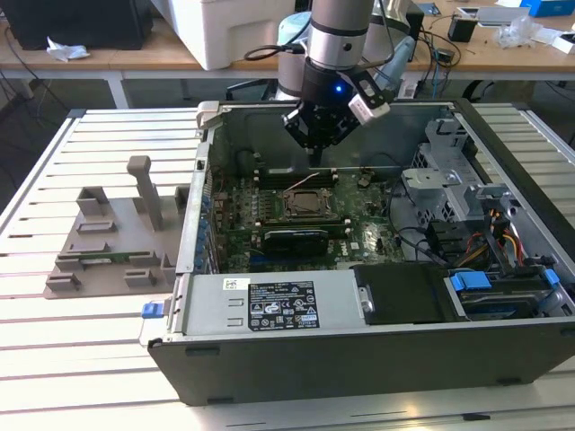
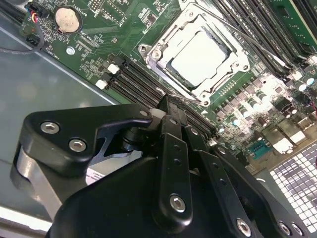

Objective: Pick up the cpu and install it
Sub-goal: 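Install the first cpu locking lever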

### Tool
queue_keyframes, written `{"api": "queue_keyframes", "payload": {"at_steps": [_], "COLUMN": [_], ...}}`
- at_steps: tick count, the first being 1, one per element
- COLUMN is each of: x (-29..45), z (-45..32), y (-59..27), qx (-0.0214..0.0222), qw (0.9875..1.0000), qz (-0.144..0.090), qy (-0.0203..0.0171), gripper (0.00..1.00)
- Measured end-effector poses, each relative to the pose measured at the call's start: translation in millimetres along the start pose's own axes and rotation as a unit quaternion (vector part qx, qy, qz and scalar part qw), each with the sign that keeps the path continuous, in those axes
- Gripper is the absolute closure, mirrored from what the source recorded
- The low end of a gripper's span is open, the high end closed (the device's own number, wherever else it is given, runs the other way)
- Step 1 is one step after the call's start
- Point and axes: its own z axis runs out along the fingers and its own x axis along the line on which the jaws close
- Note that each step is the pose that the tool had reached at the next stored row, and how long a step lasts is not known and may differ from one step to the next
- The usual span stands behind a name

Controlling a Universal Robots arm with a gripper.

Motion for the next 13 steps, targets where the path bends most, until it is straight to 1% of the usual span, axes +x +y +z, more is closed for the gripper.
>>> {"api": "queue_keyframes", "payload": {"at_steps": [4,7,10,13], "x": [-0.8,-3.4,-4.7,-5.8], "z": [1.3,2.5,3.0,3.7], "y": [-0.2,-0.7,-0.9,-1.1], "qx": [0.0001,0.0001,-0.0004,-0.0007], "qw": [1.0000,1.0000,1.0000,1.0000], "qz": [0.000,0.000,0.007,0.008], "qy": [0.0000,0.0000,0.0000,-0.0002], "gripper": [0.89,0.89,0.89,0.89]}}
